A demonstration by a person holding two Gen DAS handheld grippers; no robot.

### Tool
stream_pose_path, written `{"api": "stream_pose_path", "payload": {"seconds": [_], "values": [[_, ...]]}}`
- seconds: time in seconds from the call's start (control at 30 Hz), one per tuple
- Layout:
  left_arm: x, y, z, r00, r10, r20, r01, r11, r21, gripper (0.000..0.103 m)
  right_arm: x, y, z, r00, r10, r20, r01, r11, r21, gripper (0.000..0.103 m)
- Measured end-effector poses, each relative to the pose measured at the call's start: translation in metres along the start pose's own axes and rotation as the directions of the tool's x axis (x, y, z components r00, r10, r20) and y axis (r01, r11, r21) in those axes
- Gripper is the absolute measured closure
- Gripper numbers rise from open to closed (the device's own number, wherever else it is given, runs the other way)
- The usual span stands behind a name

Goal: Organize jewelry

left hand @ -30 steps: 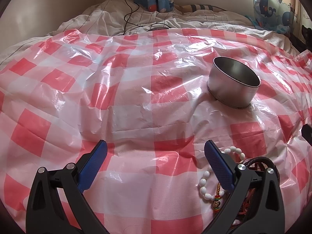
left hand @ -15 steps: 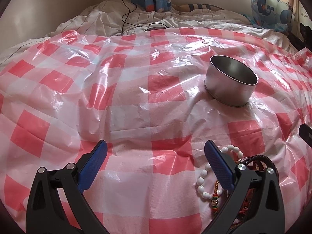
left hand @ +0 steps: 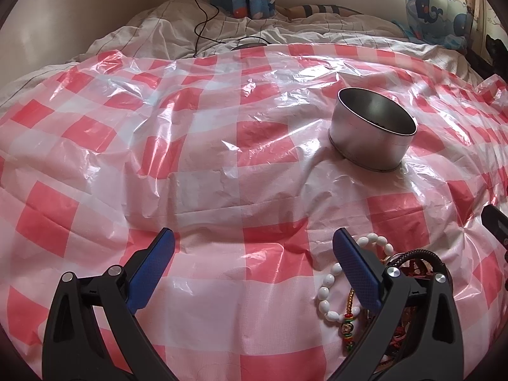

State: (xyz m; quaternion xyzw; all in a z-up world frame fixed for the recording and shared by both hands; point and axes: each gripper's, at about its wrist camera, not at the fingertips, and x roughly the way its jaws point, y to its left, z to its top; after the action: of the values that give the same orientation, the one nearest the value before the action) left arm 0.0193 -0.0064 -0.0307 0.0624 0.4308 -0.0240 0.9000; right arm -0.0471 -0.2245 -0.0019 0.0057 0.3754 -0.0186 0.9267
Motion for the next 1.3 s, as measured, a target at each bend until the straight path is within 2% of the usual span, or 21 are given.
{"api": "stream_pose_path", "payload": {"seconds": [0.37,0.43,0.5,0.63,0.73,0.83,0.9,1.07,1.23,1.3], "values": [[0.001,0.000,-0.001,1.000,-0.001,-0.002,0.001,1.000,0.008,0.007,0.002,0.002,-0.001,1.000,0.012,-0.006,-0.012,1.000,-0.009,0.007],[0.001,0.000,-0.001,1.000,0.002,-0.002,-0.002,1.000,0.006,0.007,0.000,0.003,-0.002,0.999,0.048,-0.002,-0.048,0.999,-0.017,0.007],[0.002,0.004,-0.001,1.000,0.009,-0.001,-0.009,1.000,-0.005,0.007,-0.004,0.004,-0.002,0.992,0.127,0.007,-0.127,0.991,-0.033,0.007],[0.004,0.019,0.003,1.000,0.020,-0.018,-0.021,0.999,-0.049,0.007,-0.004,0.006,-0.001,0.962,0.275,-0.011,-0.275,0.961,-0.039,0.010],[0.005,0.030,0.004,0.999,0.020,-0.027,-0.023,0.997,-0.080,0.007,0.005,0.012,-0.004,0.939,0.338,-0.068,-0.342,0.939,-0.045,0.035],[0.004,0.036,0.006,1.000,0.008,-0.030,-0.011,0.994,-0.106,0.007,0.013,0.025,-0.009,0.927,0.358,-0.114,-0.367,0.927,-0.073,0.054],[0.004,0.038,0.006,0.999,0.002,-0.034,-0.006,0.993,-0.115,0.007,0.016,0.036,-0.013,0.920,0.369,-0.131,-0.383,0.918,-0.105,0.056],[0.005,0.039,0.006,0.999,-0.016,-0.043,0.011,0.992,-0.124,0.007,0.018,0.048,-0.017,0.891,0.426,-0.153,-0.444,0.889,-0.113,0.081],[0.004,0.039,0.006,0.999,-0.024,-0.043,0.019,0.991,-0.130,0.007,0.022,0.053,-0.018,0.880,0.441,-0.178,-0.463,0.879,-0.113,0.090],[0.004,0.040,0.007,0.999,-0.028,-0.040,0.022,0.991,-0.135,0.007,0.020,0.054,-0.017,0.887,0.431,-0.165,-0.451,0.885,-0.118,0.092]]}}
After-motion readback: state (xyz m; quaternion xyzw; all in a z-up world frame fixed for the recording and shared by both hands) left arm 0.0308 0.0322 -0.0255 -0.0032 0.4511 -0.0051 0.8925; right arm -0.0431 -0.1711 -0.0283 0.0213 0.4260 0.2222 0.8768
